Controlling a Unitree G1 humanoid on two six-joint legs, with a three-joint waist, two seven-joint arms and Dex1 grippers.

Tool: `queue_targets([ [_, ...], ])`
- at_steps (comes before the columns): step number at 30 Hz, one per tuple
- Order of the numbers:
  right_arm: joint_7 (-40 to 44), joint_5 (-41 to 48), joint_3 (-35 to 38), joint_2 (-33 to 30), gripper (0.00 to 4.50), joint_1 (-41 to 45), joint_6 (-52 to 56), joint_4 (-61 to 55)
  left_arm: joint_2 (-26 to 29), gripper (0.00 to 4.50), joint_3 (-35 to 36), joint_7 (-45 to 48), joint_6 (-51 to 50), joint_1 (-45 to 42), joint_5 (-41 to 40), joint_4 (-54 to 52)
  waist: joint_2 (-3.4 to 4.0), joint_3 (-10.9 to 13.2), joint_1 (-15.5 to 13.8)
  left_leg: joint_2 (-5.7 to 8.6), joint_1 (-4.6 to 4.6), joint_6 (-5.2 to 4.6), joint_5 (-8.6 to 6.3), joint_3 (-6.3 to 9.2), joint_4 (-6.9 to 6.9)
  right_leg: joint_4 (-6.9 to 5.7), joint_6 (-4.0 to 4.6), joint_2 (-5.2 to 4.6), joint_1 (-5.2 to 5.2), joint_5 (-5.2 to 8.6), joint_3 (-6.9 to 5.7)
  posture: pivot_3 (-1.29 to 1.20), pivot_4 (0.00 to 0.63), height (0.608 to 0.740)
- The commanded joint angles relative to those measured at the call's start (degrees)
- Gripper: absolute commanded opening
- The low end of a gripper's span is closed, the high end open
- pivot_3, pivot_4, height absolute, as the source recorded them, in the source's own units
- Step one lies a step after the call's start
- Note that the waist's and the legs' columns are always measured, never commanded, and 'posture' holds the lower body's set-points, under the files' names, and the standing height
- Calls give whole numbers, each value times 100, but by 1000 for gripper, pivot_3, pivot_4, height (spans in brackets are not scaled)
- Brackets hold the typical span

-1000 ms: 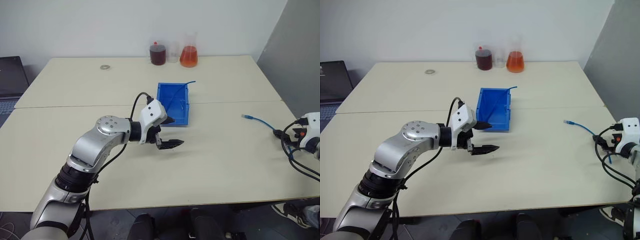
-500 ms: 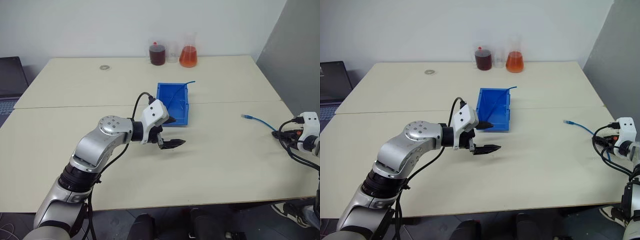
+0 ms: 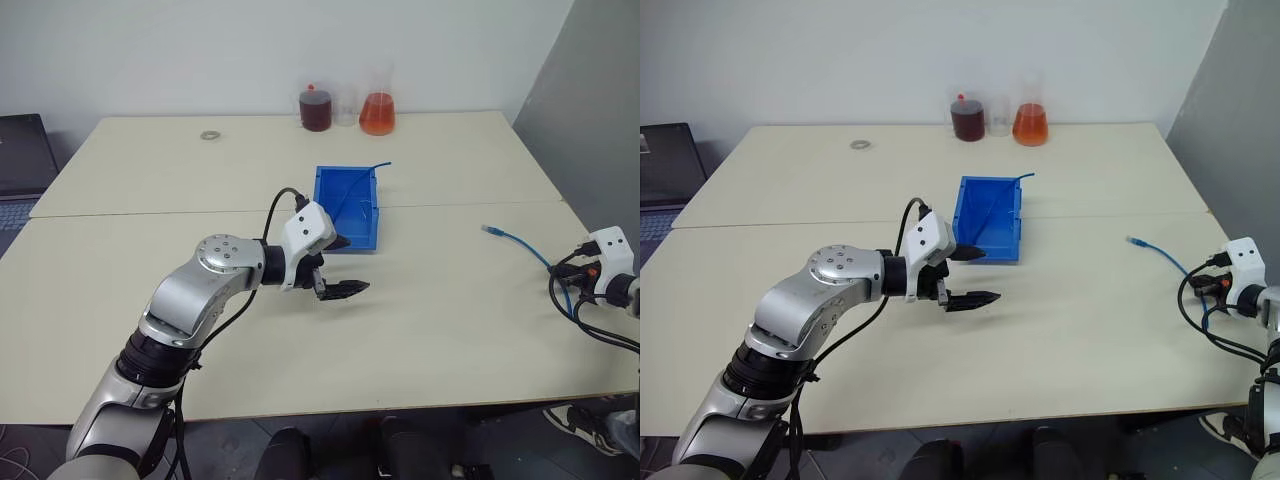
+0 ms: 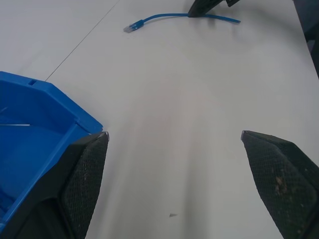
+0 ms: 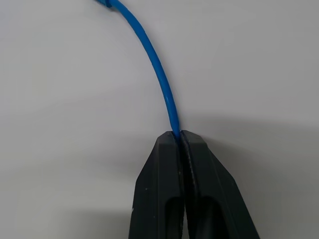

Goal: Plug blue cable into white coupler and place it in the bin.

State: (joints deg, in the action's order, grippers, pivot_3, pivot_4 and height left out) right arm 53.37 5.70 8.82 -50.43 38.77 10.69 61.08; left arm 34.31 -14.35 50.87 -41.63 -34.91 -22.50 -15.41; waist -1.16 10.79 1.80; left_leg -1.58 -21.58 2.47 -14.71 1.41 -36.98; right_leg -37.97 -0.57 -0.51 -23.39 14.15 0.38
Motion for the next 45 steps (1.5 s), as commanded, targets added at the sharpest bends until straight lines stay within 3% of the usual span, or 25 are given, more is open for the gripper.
queue_targets([
  [1, 542, 146, 17, -173, 46, -147, 360, -412, 62, 4500, 140, 54, 127, 46, 6, -187, 0, 0, 3, 0, 2, 0, 0, -2, 1, -1, 0, 0, 0, 0, 3, 0, 150, 740],
  [5, 1068, 395, 75, -301, 46, -561, 677, -1526, 207, 4500, 265, 96, 70, 176, -57, -264, 0, 0, 3, -1, 5, 0, 0, -5, 1, -2, 0, 1, 0, 0, 6, 0, 150, 740],
  [9, 1711, 857, 94, -589, 46, -1727, 1148, -4143, 574, 4500, 551, 157, -57, 592, -154, -474, 10, 0, 7, -1, 3, 0, 0, -2, 5, -2, -1, 1, -3, 1, 7, 0, 150, 740],
  [13, 1658, 1039, -4, -640, 46, -2523, 1461, -5893, 940, 4500, 794, 181, -157, 1145, -260, -753, 6, 2, 7, -6, 10, 2, -2, 3, 5, -3, -1, 11, -6, 2, 19, 0, 150, 740],
  [17, 1300, 1088, -638, -91, 46, -2518, 1728, -7055, 1340, 4500, 1097, 171, -187, 2013, -259, -1026, -1, 4, 23, -4, 20, 2, -2, -2, 2, -2, -15, 11, -1, -6, 28, 0, 150, 740],
  [26, 654, 583, -2243, 1361, 46, -1459, 1860, -7046, 1576, 4500, 1725, -114, 202, 3398, 1, -759, -9, 7, -10, -6, 20, 2, -2, 1, 2, -5, -18, 26, -5, -10, 44, 0, 150, 740],
  [30, 465, 362, -2635, 1777, 46, -1268, 1814, -6777, 1538, 4500, 2007, -170, 390, 3669, 43, -508, -12, 5, -38, -8, -6, 2, -2, 8, 2, -3, -13, 26, -26, -9, 41, 0, 150, 740],
  [42, 45, 48, -2990, 2450, 46, -1015, 1985, -6339, 1355, 4500, 2144, -227, 578, 3608, -20, -223, -14, 4, -14, -12, -24, 1, -2, 7, 1, -14, -7, 32, -52, -13, 42, 0, 150, 740],
  [44, 9, 57, -2948, 2471, 489, -1020, 2030, -6363, 1343, 4500, 2106, -228, 547, 3571, -31, -263, -14, 3, -14, -12, -26, 1, -2, 6, 1, -13, -7, 31, -52, -13, 43, 0, 150, 740],
  [45, -1, 66, -2923, 2474, 508, -1013, 2054, -6375, 1337, 4500, 2088, -237, 529, 3552, -34, -281, -14, 3, -14, -11, -27, 1, -2, 5, 1, -13, -7, 31, -54, -13, 44, 0, 150, 740],
])
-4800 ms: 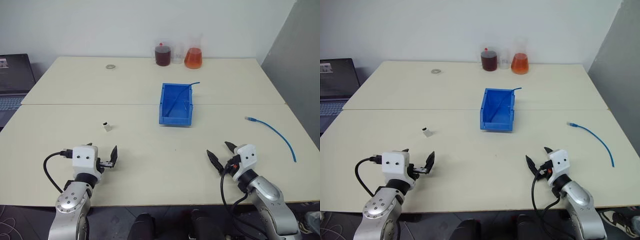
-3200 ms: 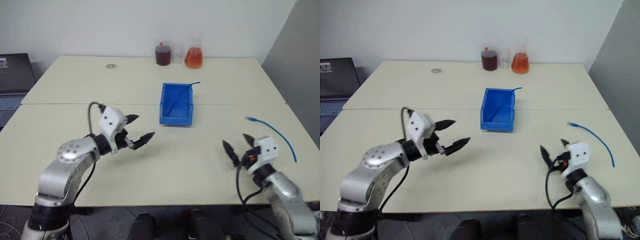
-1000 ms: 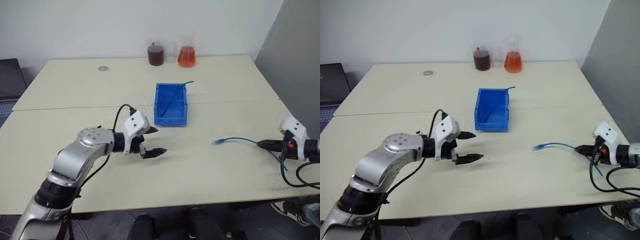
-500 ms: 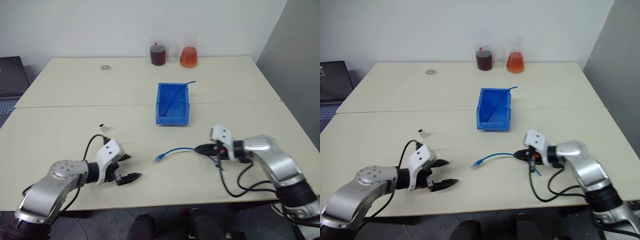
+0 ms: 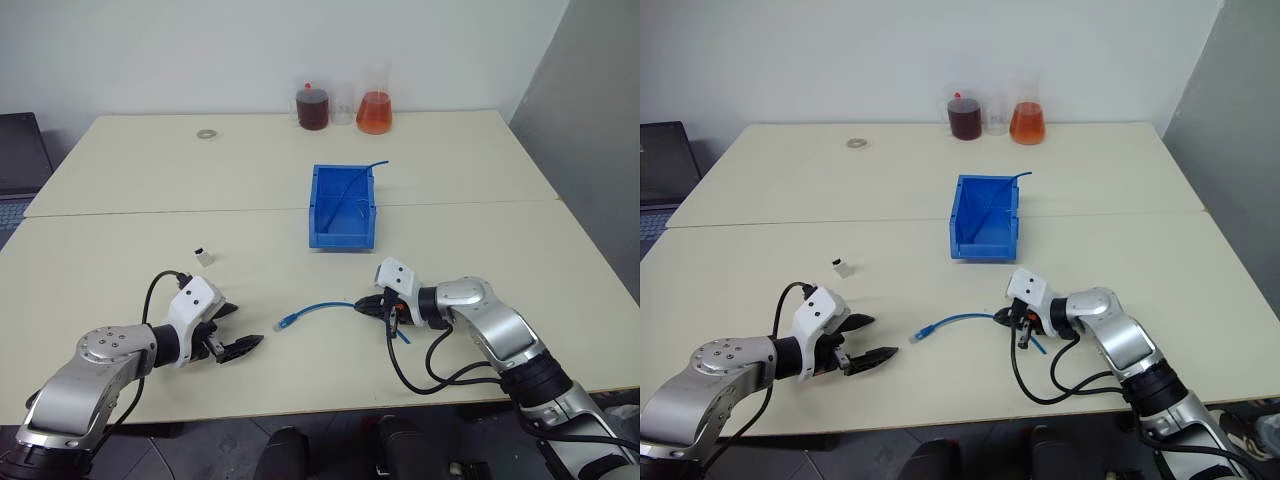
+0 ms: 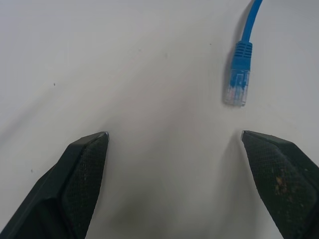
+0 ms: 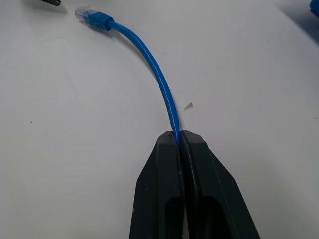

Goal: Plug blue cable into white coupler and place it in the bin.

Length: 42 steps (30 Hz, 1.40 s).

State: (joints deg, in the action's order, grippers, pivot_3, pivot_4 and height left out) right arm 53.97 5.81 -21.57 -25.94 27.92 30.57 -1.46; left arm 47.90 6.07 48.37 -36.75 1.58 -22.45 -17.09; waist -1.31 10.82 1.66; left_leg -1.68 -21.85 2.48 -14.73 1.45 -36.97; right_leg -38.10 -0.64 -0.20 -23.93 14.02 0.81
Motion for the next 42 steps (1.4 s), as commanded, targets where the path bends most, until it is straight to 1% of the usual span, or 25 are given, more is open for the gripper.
queue_targets([
  [1, -68, 73, 148, 20, 904, 85, 85, -141, -24, 4500, 21, 21, 29, -116, -47, -135, 0, 0, 0, 0, -2, 0, 0, 0, 0, 0, 0, 0, -2, 0, 0, 0, 150, 740],
  [6, -56, 232, 366, -51, 2056, 157, 257, -379, -50, 4500, -64, 44, -32, -168, -78, -214, 0, 0, 0, 0, -2, 0, 0, 0, 0, -3, 0, 0, -3, -1, 0, 0, 150, 740],
  [7, -51, 271, 439, -96, 2350, 160, 285, -494, -60, 4500, -84, 53, -29, -174, -83, -225, 0, 0, 0, 0, -3, 0, 0, 0, 0, -3, 0, 0, -4, -1, 1, 0, 150, 740],
  [9, 36, 415, 601, -257, 2751, 129, 402, -857, -73, 4500, -129, 88, 0, -186, -95, -248, 0, 0, -1, 0, -7, 0, 0, -1, 0, -4, 1, 0, -8, -1, 1, 0, 150, 740],
  [14, 443, 795, 821, -936, 4073, -291, 405, -2042, -164, 4500, -252, 231, 50, -281, -151, -245, -2, -1, -13, 0, -13, 0, 0, 1, 1, 0, 0, 0, -11, 0, 0, 0, 150, 740],
  [18, 686, 1235, 964, -1321, 4073, -760, 489, -2740, -232, 4500, -489, 465, 74, -431, -168, -125, -5, -3, -15, 1, -14, 0, 0, 1, 0, 2, 0, 0, -10, 0, 0, 0, 150, 740],
  [22, 738, 1372, 981, -1552, 4073, -901, 462, -2992, -255, 4500, -898, 625, 320, -739, 140, 326, -5, -3, -3, 2, -7, -1, 0, -3, -2, -4, -3, 1, -10, -3, -2, 0, 150, 740],
  [25, 578, 1396, 974, -1538, 4073, -845, 492, -3069, -338, 4500, -1098, 619, 446, -987, 329, 630, -7, -6, 0, 2, -2, -2, 1, -2, -2, -7, -1, 7, -8, -9, -5, 0, 150, 740],
  [32, 395, 1422, 953, -1576, 4073, -865, 533, -3162, -296, 4500, -1293, 740, 664, -984, 582, 918, -7, -12, -21, 4, -3, -2, 1, -4, -3, -3, -3, 4, -5, -10, -4, 0, 150, 740],
  [34, 374, 1414, 953, -1596, 4102, -879, 523, -3168, -307, 4133, -1360, 770, 668, -1007, 631, 1016, -7, -13, -23, 4, -1, -2, 1, -3, -4, -4, -4, 3, -3, -10, -4, 0, 150, 740],
  [35, 364, 1416, 955, -1599, 4102, -883, 524, -3172, -329, 4025, -1423, 774, 627, -1019, 653, 1056, -6, -15, -22, 4, 1, -2, 1, -2, -4, -4, -4, 3, -1, -10, -4, 0, 150, 740],
  [36, 355, 1420, 957, -1602, 4102, -889, 526, -3182, -350, 3696, -1489, 775, 601, -1027, 681, 1081, -4, -16, -20, 3, 6, -3, 1, -2, -4, -4, -4, 4, 2, -10, -5, 0, 150, 740],
  [37, 348, 1426, 958, -1604, 4102, -892, 529, -3189, -369, 3584, -1543, 769, 580, -1033, 704, 1092, -2, -17, -18, 3, 11, -3, 1, -2, -3, -4, -4, 4, 7, -10, -5, 0, 150, 740],
  [39, 323, 1445, 959, -1597, 4102, -894, 542, -3206, -438, 3036, -1666, 717, 505, -1056, 750, 1087, 1, -20, -18, 3, 21, -3, 1, -2, -2, -3, -4, 5, 18, -10, -4, 0, 150, 740],
  [40, 312, 1454, 959, -1596, 4102, -896, 547, -3217, -478, 2862, -1713, 687, 488, -1061, 782, 1075, 4, -23, -20, 3, 22, -3, 1, -1, -3, -2, -4, 5, 19, -10, -6, 0, 150, 740],
  [41, 300, 1460, 959, -1598, 4102, -899, 550, -3225, -515, 2596, -1754, 665, 467, -1059, 818, 1055, 8, -26, -23, 4, 22, -3, 1, -1, -3, 0, -4, 4, 22, -10, -6, 0, 150, 740],
  [42, 291, 1464, 960, -1601, 4102, -901, 551, -3229, -540, 2498, -1777, 663, 443, -1053, 843, 1032, 10, -29, -27, 6, 22, -3, 1, -2, -3, 3, -4, 3, 24, -10, -6, 0, 150, 740],
])
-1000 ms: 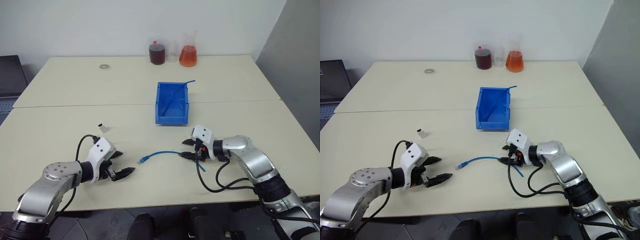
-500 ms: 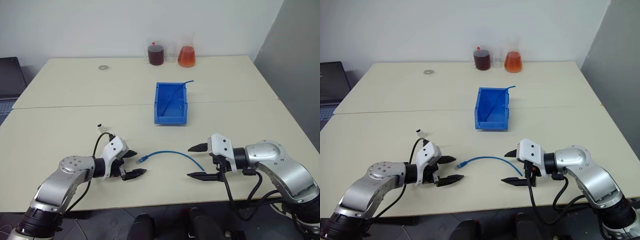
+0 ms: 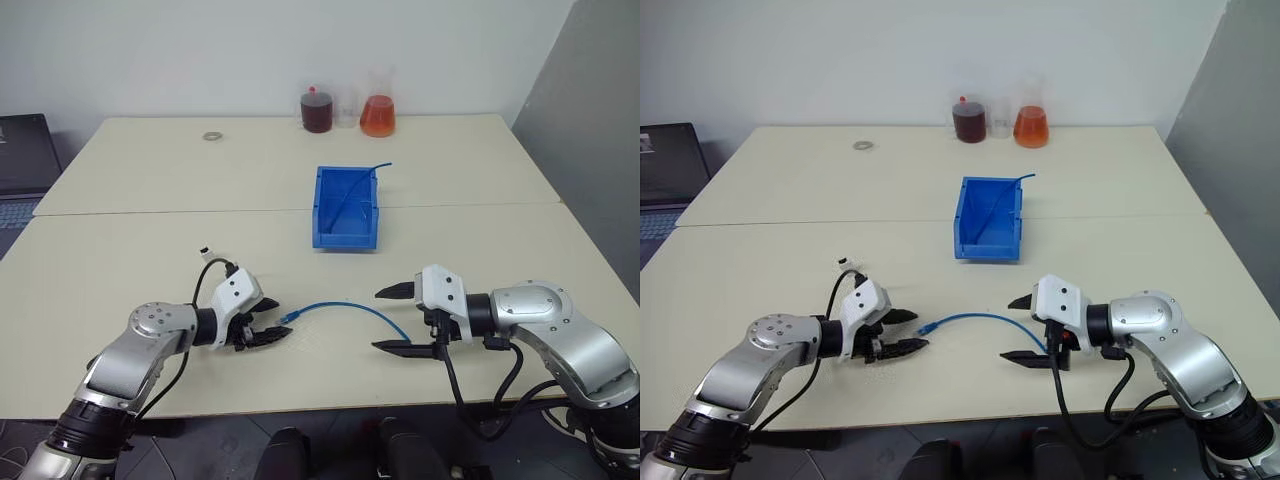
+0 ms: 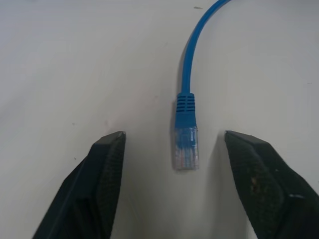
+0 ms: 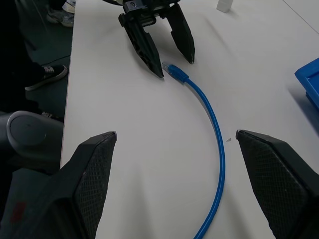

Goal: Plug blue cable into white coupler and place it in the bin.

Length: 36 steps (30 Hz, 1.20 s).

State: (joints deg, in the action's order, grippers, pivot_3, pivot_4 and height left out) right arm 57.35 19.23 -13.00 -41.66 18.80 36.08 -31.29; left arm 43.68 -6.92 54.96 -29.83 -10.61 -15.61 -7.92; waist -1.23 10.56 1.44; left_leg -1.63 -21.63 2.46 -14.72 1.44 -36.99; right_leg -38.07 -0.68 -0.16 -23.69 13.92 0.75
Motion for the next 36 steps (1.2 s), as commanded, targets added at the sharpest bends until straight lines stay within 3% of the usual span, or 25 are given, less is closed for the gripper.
queue_targets([
  [1, -62, 126, 114, -28, 4102, 3, 2, -256, -132, 2158, -502, -3, -276, 209, 177, 48, 3, -4, -8, 1, 1, 0, 0, 0, 0, 2, 0, -2, 3, 0, 0, 0, 150, 740],
  [10, -281, 164, 256, 117, 4102, 10, -90, -210, -283, 218, -330, -126, -202, 389, 113, -166, 4, -7, -9, 2, 16, 0, -1, -2, 3, 10, -1, -4, 18, 0, 2, 0, 150, 740],
  [20, -257, 1267, 708, 50, 4102, -142, 810, -578, -761, 220, 179, -18, -452, -434, -645, -431, -10, 1, -32, 0, -5, 0, -1, 11, -2, 10, -1, -1, 9, 0, 2, 0, 150, 740],
  [27, -233, 1419, 607, -187, 4102, -626, 887, -697, -820, 220, 132, 310, -663, -1107, -1080, -520, -13, 3, -25, 0, -15, 0, -1, 11, 0, 14, -1, 2, 2, 0, -1, 0, 150, 740],
  [36, -912, 1647, 603, 633, 4102, -775, 1175, -30, -665, 220, 218, 736, -1021, -1351, -1665, -760, -15, 5, 30, -3, -17, 0, 0, 12, -1, 8, -1, 7, -5, 0, 3, 0, 150, 740],
])
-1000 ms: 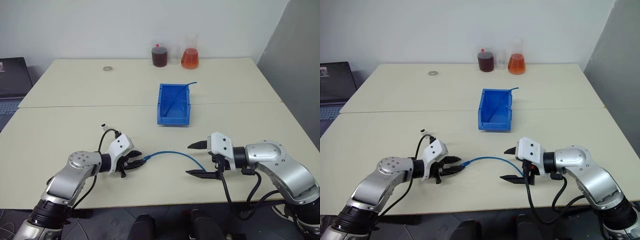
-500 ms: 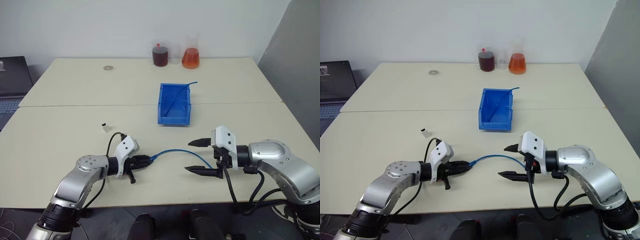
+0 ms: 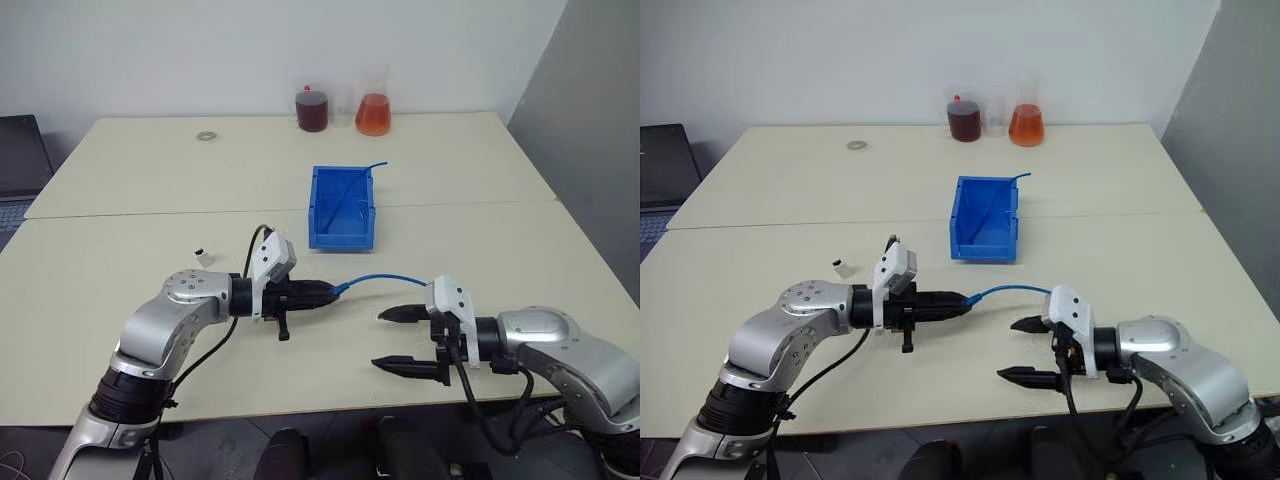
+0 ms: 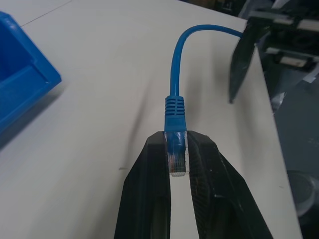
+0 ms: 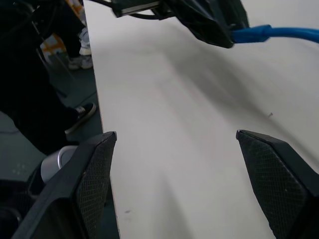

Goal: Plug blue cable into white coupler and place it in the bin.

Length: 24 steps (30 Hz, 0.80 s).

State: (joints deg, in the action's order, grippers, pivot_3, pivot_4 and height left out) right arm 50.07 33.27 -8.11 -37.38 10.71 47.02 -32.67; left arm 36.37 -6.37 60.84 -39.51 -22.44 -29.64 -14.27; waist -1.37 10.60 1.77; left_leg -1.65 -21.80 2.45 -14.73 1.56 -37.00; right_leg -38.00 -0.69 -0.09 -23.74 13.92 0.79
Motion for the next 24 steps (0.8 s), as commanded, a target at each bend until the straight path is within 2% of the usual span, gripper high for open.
queue_targets([
  [1, -259, 352, 201, 339, 4102, 60, 160, 196, 65, 220, 194, 179, -109, -190, -345, -103, -1, 1, -4, 0, -1, 0, 0, -1, 0, -1, 0, 0, -1, 0, 0, 0, 150, 740],
  [10, -660, 1028, 589, 911, 4102, 503, 510, 428, 202, 220, 368, 399, -524, -219, -904, -88, -1, 1, 2, 0, -5, 0, 0, -4, 1, 1, 0, 2, -6, 0, 1, 0, 150, 740],
  [24, -688, 959, 166, 1219, 4102, 1069, 474, 652, 310, 220, 273, 477, -505, -151, -949, -189, -1, 1, -2, 0, -10, 0, 0, -4, 2, 1, 0, 3, -11, 0, 3, 0, 150, 740],
])
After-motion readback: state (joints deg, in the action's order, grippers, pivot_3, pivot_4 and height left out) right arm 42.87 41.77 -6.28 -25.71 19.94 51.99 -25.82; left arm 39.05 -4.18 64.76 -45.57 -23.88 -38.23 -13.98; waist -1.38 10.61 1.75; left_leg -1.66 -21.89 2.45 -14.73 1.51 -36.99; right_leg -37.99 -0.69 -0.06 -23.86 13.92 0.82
